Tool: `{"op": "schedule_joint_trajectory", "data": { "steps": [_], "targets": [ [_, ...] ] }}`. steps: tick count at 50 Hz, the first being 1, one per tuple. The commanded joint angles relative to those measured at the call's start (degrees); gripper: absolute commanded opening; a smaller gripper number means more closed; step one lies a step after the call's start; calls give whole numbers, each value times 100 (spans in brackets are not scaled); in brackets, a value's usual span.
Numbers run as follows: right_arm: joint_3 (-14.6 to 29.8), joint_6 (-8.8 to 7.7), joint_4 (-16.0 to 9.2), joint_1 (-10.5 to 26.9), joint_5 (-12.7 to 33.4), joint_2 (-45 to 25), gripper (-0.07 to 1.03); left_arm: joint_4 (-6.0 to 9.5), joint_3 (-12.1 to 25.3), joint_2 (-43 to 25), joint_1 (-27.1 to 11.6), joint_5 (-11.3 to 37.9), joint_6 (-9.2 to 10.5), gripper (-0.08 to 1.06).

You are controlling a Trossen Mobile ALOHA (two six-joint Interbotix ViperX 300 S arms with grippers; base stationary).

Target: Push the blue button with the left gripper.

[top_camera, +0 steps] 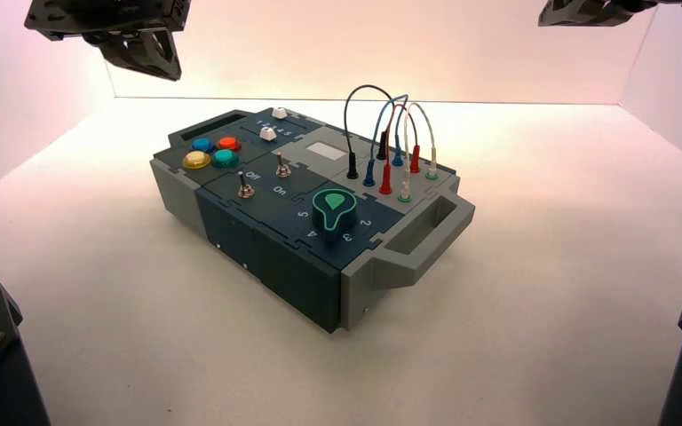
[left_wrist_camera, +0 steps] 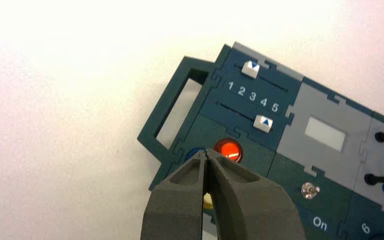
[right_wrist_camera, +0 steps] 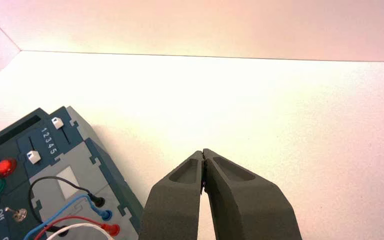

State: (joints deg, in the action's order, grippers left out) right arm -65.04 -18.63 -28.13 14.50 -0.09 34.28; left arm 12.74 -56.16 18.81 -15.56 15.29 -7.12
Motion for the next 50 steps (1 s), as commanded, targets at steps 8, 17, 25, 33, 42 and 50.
{"op": "schedule_joint_trajectory", "data": {
  "steps": [8, 17, 25, 33, 42, 50],
  "targets": [
    [114, -9, -9, -9, -62, 35, -2, 9, 352, -510, 26, 97, -9, -3],
    [97, -9, 0, -9, -62, 88, -2, 35, 501, -879, 26, 141, 0, -3],
    [79, -9, -9, -9, -79, 149, -2, 44, 510, -949, 26, 255, 0, -3],
    [44, -9, 0, -9, -149, 176, -2, 53, 501, -958, 26, 360, 18, -3],
    [26, 0, -9, -9, -167, 176, -2, 79, 483, -1002, 26, 422, 35, -3],
    [26, 0, 0, -9, -176, 176, -2, 97, 536, -1195, 26, 448, 35, -3]
  ]
}}
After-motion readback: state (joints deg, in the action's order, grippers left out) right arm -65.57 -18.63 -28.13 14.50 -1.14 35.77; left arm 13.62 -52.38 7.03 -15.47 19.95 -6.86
